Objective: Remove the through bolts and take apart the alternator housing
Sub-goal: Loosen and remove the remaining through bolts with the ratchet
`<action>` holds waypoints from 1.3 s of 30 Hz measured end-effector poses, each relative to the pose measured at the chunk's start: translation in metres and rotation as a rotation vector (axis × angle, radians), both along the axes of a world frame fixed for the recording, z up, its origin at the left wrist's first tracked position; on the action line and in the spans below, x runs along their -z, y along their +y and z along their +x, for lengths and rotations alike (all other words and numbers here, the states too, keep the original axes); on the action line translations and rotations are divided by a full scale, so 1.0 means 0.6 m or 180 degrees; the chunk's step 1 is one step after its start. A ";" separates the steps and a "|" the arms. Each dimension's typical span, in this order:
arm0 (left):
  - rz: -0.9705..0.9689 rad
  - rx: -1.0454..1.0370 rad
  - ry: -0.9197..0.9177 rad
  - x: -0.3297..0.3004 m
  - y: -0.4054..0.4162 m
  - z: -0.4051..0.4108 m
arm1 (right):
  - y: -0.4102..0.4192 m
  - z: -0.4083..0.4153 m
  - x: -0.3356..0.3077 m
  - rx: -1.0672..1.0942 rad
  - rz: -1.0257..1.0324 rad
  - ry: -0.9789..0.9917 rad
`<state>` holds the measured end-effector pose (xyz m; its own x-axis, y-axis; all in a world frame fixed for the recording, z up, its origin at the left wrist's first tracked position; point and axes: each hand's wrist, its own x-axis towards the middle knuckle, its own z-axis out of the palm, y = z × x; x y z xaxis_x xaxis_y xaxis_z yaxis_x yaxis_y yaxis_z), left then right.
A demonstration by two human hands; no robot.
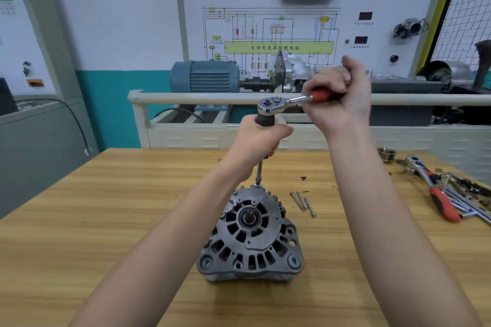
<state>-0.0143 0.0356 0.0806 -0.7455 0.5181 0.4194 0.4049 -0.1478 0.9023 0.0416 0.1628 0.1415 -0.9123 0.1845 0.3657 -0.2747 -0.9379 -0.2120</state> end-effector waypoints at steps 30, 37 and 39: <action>0.0028 0.0669 0.0076 -0.006 -0.018 0.000 | -0.036 0.018 0.009 0.0552 -0.0042 0.0080; 0.0405 -0.0675 0.0148 0.012 0.004 0.019 | -0.084 0.069 0.050 0.1678 0.0085 0.0446; 0.0074 -0.0222 0.0345 0.006 -0.011 0.013 | -0.063 0.056 0.035 0.1284 0.0059 0.0336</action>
<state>-0.0063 0.0291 0.0772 -0.7290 0.4557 0.5108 0.5100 -0.1362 0.8493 0.0754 0.1252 0.1205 -0.7255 0.5120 0.4599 -0.6404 -0.7469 -0.1788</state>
